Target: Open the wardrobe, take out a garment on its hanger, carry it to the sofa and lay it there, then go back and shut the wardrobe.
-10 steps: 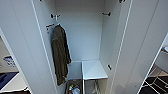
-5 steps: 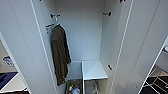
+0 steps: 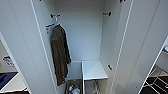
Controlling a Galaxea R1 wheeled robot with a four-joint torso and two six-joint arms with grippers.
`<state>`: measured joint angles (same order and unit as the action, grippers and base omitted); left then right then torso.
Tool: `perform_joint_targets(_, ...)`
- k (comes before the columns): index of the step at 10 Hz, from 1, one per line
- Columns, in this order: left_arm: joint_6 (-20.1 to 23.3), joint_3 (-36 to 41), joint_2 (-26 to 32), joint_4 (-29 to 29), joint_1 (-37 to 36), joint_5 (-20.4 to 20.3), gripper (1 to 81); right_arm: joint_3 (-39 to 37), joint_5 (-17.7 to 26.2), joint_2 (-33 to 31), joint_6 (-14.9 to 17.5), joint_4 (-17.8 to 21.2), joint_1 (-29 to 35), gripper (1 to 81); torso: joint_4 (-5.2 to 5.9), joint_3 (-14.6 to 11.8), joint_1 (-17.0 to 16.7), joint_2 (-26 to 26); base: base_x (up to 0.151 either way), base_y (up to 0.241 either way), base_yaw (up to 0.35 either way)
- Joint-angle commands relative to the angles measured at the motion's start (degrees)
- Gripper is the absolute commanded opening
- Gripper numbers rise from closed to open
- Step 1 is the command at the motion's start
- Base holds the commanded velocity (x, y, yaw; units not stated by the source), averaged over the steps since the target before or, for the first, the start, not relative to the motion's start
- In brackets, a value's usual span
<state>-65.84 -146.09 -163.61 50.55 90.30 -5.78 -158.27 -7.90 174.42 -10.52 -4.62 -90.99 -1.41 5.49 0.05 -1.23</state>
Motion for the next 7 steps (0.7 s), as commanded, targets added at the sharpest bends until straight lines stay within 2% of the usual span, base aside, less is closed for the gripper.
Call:
perform_joint_targets(1, 10.50, 0.10, 0.48, -3.34, -1.92, 2.96, 81.1, 0.78, 3.24, 0.07, 0.50, -0.92, 2.16, 81.1, 0.00, 0.00, 0.00, 0.00, 0.000, 0.000, 0.000)
perform_joint_targets(2, 19.71, 0.37, -0.14, -9.62, -1.91, 4.10, 81.1, 1.22, 3.59, -0.01, 0.50, -0.92, 2.08, 81.1, 0.00, 0.00, -0.02, 0.00, 0.000, 0.000, 0.000)
perform_joint_targets(3, 30.91, 0.53, -0.41, -17.95, -1.92, 4.19, 81.1, 1.22, 3.68, -0.10, 0.50, -0.91, 2.17, 81.1, 0.00, 0.00, -0.02, 0.00, 0.000, 0.000, 0.000)
perform_joint_targets(4, 43.20, 1.58, -0.15, -29.31, -2.44, 4.28, 81.1, 1.22, 3.60, -0.19, 0.50, -0.83, 2.08, 81.1, 0.00, 0.00, -0.05, 0.00, 0.000, 0.000, 0.000)
perform_joint_targets(5, 52.39, 3.23, 0.72, -39.13, -2.88, 4.29, 81.1, 1.31, 3.51, -0.28, 0.50, -0.83, 2.08, 81.1, 0.00, 0.00, -0.05, 0.00, 0.000, 0.000, 0.000)
perform_joint_targets(6, 58.75, 6.54, 2.47, -45.13, -3.06, 3.95, 81.1, 1.66, 3.42, -0.45, 0.50, -0.83, 2.16, 81.1, 0.00, 0.00, -0.05, 0.00, 0.000, 0.000, 0.000)
perform_joint_targets(7, 59.16, 10.78, 4.74, -46.16, -3.06, 3.76, 81.1, 2.61, 3.25, -1.23, 0.50, -0.92, 2.17, 81.1, 0.00, 0.00, -0.05, 0.00, 0.000, 0.000, 0.000)
